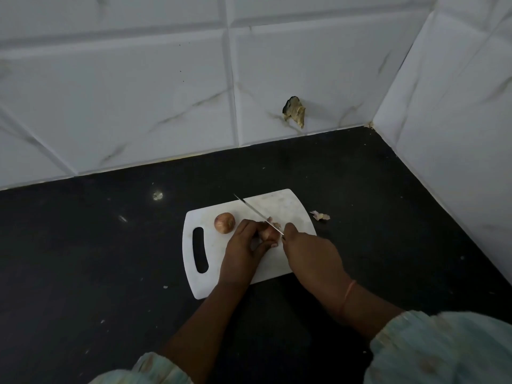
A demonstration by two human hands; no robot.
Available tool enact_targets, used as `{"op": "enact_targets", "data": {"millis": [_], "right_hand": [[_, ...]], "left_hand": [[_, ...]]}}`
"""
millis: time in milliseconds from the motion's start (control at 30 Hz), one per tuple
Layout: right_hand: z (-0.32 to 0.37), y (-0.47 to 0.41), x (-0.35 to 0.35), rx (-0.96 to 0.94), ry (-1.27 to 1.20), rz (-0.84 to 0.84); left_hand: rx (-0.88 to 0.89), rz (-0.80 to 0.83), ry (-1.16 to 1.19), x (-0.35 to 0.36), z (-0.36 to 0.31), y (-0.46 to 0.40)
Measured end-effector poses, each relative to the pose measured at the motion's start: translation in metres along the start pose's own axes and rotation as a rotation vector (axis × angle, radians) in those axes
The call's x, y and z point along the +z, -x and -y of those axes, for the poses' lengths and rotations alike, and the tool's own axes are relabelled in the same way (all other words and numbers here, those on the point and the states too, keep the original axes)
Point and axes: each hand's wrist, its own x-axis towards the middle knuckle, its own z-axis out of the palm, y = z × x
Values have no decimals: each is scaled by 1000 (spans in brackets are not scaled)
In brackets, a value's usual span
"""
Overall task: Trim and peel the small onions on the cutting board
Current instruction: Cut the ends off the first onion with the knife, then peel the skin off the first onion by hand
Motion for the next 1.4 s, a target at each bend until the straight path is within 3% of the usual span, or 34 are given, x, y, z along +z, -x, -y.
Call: {"op": "enact_targets", "data": {"millis": [400, 600, 800, 967, 1200, 1300, 1400], "right_hand": [[-22, 5, 28, 48, -79, 86], [-26, 10, 34, 67, -66, 11], [-48, 26, 38, 312, -175, -197], [-36, 33, 55, 266, -274, -207], [-26, 29, 40, 283, -197, -283], [-12, 15, 23, 151, -517, -370], [7, -1, 12, 99, -880, -325]], "left_hand": [[-27, 9, -3, -1, 5, -1], [-28, -2, -15, -1, 1, 3], [-93, 22, 55, -3, -4, 4], [-74, 16, 64, -3, -6, 5], [-57, 33, 71, -5, -9, 8], [-33, 19, 85, -6, -11, 9], [15, -18, 76, -7, -16, 11]]}}
